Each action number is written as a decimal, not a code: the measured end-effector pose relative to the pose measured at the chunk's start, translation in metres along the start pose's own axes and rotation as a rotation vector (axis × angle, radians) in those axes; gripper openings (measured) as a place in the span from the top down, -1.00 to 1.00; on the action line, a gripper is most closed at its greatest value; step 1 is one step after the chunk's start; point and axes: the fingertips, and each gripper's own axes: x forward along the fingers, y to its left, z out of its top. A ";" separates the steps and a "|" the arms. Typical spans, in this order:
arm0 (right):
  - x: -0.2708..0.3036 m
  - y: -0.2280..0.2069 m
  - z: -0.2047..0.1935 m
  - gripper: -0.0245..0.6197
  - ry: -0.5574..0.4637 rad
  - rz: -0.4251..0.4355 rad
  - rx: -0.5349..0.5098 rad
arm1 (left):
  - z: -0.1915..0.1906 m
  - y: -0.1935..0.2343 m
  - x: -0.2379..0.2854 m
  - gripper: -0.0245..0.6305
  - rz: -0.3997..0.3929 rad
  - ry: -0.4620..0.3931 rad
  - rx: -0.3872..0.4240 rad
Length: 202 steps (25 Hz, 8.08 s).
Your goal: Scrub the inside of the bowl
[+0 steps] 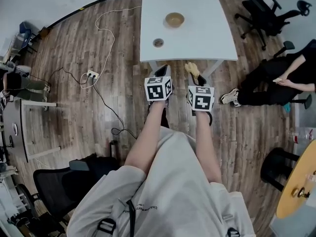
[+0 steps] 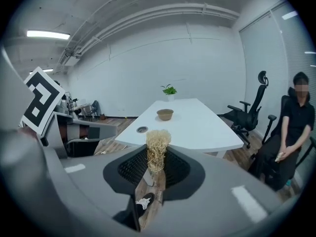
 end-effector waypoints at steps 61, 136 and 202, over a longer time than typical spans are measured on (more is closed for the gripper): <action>0.294 -0.105 0.180 0.58 0.109 0.013 0.129 | 0.111 0.139 0.339 0.82 -0.126 0.349 -0.207; 0.204 -0.011 0.133 0.59 0.148 0.067 0.129 | 0.134 0.040 0.222 0.87 -0.402 0.223 0.363; 0.194 -0.041 0.180 0.59 0.131 0.029 0.178 | 0.127 -0.002 0.181 0.88 -0.446 -0.223 1.577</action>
